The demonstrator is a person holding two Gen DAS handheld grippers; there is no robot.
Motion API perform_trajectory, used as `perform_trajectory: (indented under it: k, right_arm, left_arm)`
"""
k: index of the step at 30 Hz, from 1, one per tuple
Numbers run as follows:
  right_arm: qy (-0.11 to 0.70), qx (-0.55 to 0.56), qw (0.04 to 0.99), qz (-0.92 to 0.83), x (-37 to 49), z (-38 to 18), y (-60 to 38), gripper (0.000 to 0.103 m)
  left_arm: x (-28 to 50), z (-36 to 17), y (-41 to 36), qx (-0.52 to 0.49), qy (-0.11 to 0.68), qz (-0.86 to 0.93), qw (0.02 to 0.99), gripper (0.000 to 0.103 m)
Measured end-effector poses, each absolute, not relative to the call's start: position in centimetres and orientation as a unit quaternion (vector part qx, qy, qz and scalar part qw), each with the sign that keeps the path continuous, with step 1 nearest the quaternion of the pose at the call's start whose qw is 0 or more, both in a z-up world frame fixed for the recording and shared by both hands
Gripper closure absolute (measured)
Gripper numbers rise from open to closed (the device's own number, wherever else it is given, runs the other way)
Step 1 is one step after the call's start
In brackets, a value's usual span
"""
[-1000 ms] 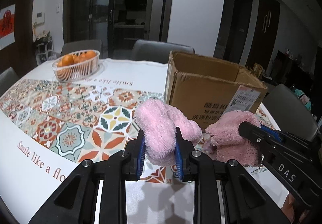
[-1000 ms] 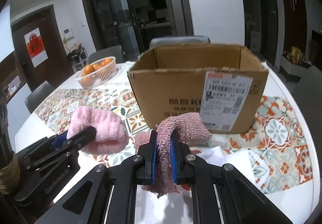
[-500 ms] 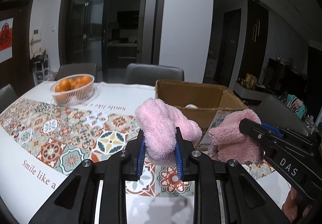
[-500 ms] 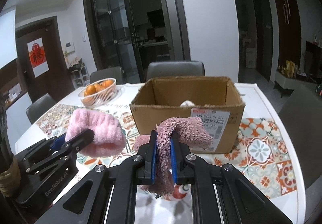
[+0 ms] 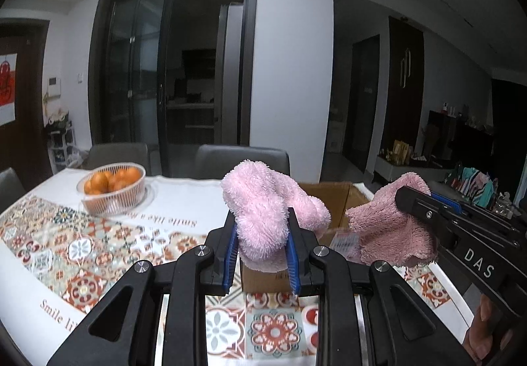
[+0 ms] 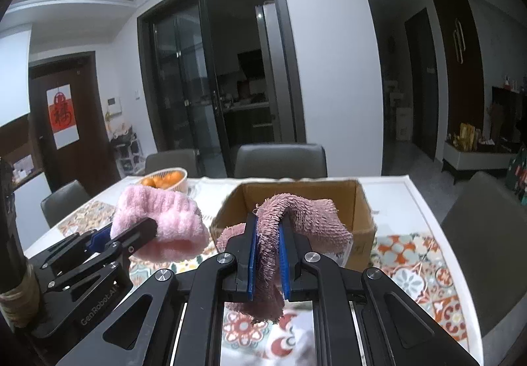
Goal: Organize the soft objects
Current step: 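Lift both pink bands and carry them over the open box with both tools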
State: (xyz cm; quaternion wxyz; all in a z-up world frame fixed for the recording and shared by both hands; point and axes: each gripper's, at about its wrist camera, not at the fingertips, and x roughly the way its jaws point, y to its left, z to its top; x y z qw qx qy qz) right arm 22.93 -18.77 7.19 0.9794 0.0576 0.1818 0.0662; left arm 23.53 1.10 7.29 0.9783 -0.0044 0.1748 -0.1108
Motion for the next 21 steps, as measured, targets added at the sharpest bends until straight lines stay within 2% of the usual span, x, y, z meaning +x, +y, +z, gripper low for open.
perform_trajectory:
  k: [21]
  right_arm:
    - [0.132,0.041,0.989,0.054,26.0,10.1,-19.9,0.09]
  left_arm:
    - [27.8,9.1,-0.9,0.022,0.138,-0.12,0.983,0.077]
